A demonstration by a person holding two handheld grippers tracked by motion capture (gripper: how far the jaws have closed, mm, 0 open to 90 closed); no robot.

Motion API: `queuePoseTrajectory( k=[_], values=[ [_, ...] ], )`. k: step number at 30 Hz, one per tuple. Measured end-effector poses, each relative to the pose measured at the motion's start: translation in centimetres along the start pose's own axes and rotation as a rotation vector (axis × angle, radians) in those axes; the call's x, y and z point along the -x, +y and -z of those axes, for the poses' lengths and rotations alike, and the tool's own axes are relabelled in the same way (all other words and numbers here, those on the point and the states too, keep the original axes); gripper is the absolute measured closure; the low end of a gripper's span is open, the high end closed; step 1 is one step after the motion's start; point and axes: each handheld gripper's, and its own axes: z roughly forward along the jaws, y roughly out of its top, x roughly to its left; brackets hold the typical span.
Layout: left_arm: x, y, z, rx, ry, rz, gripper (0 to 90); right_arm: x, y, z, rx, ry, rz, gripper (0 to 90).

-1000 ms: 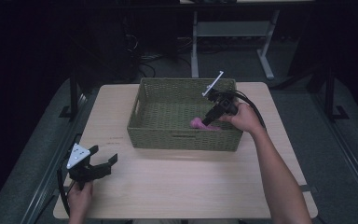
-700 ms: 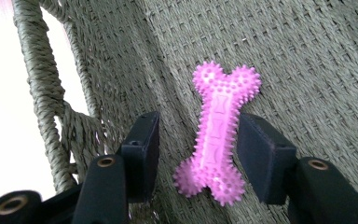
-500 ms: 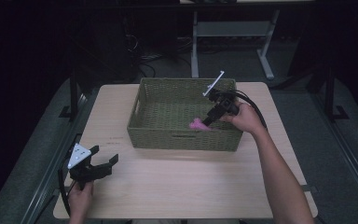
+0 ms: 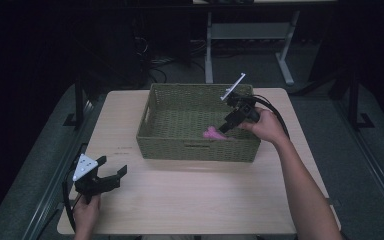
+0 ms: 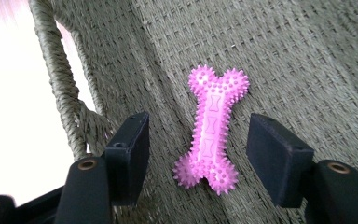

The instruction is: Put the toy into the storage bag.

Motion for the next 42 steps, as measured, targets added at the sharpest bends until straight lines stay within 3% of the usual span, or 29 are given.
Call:
queuePoseTrajectory(
  k=[14, 42],
  values=[
    [0.1, 0.0, 0.0, 0.001, -0.001, -0.001, 13.3, -0.8, -0.5, 1.6, 0.021, -0.037, -0.008, 31.6],
    [0.2, 0.0, -0.1, -0.003, -0.005, -0.005, 13.3, -3.4, -2.7, 5.1, 0.104, -0.048, -0.011, 27.6]
  ],
)
